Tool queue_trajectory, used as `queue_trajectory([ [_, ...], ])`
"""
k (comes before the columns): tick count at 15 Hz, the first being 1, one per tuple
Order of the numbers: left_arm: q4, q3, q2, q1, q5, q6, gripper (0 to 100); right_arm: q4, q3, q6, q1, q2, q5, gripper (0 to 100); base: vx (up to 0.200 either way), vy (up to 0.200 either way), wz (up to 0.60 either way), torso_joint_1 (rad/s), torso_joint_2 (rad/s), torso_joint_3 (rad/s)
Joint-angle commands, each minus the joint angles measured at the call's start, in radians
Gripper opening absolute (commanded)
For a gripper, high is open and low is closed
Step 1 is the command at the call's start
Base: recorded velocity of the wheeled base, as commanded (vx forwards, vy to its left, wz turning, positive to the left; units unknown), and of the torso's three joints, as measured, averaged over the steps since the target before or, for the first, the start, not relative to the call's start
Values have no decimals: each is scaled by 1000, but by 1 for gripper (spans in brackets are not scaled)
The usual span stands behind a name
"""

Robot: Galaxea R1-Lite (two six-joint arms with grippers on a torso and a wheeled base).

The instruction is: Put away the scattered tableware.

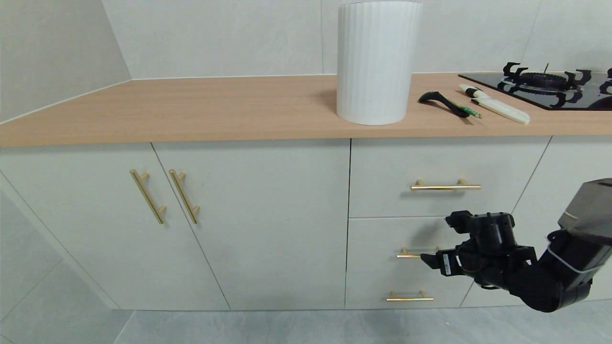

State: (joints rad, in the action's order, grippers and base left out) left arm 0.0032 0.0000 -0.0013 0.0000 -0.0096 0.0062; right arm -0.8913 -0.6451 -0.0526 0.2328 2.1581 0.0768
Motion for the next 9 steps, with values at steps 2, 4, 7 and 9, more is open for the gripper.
queue_trajectory([
  [2, 0, 0, 1, 0, -1, 0, 100, -120, -21, -6, -44, 128, 12, 100, 0, 0, 0, 0, 0, 0],
  [4, 0, 0, 1, 0, -1, 0, 100, -179, -30, -9, -59, 158, 14, 100, 0, 0, 0, 0, 0, 0],
  [7, 0, 0, 1, 0, 0, 0, 100, -184, -57, -16, -59, 181, 29, 100, 0, 0, 0, 0, 0, 0],
  [9, 0, 0, 1, 0, -1, 0, 100, -204, -73, -18, -59, 206, 51, 100, 0, 0, 0, 0, 0, 0],
])
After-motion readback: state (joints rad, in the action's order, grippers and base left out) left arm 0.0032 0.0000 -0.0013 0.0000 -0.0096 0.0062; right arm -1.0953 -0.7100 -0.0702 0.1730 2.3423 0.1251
